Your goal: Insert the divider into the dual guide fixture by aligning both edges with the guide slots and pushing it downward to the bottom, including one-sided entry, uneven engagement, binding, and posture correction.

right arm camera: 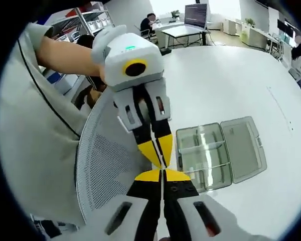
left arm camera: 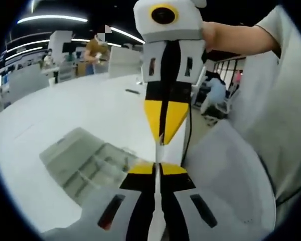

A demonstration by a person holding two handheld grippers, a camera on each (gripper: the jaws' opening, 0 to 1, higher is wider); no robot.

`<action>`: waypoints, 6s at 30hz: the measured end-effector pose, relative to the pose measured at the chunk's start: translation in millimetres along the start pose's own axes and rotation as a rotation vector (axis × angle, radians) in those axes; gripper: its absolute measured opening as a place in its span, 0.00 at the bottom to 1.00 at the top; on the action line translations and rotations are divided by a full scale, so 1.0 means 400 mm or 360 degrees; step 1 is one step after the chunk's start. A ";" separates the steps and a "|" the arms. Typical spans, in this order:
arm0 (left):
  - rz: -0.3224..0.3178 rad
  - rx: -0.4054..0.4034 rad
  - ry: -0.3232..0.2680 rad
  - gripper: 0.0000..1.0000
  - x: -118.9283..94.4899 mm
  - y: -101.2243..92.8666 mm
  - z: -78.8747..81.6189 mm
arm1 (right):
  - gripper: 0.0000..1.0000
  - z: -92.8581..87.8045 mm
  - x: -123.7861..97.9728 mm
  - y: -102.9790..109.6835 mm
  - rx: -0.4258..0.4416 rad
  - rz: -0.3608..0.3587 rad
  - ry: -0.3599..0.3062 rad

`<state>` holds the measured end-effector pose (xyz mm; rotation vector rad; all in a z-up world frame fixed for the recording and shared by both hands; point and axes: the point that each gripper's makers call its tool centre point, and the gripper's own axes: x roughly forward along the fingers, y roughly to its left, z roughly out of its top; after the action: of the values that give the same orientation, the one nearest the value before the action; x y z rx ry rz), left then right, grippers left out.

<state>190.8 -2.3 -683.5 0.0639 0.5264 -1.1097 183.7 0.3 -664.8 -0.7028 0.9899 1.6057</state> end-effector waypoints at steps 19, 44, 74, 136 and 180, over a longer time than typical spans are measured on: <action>-0.0077 -0.0006 -0.0009 0.00 -0.006 -0.013 0.009 | 0.00 0.011 -0.014 0.005 -0.0234 0.0007 0.0009; 0.0020 -0.0008 0.0025 0.02 -0.009 0.018 0.003 | 0.00 0.014 -0.007 -0.013 -0.0219 -0.0008 0.0149; 0.0346 -0.0103 -0.0039 0.43 -0.063 0.078 -0.013 | 0.00 0.022 0.002 -0.105 -0.0157 -0.0110 0.0241; 0.0571 -0.0334 -0.0019 0.76 -0.111 0.098 -0.074 | 0.00 0.050 0.103 -0.184 -0.0293 -0.0161 0.0438; 0.0588 -0.0365 -0.0015 0.75 -0.122 0.104 -0.090 | 0.00 0.028 0.142 -0.207 -0.0248 -0.0148 0.0454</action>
<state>197.1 68.6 -702.4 -0.0434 0.6030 -0.6849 249.9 43.9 -727.4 -1.0929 1.0253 1.5393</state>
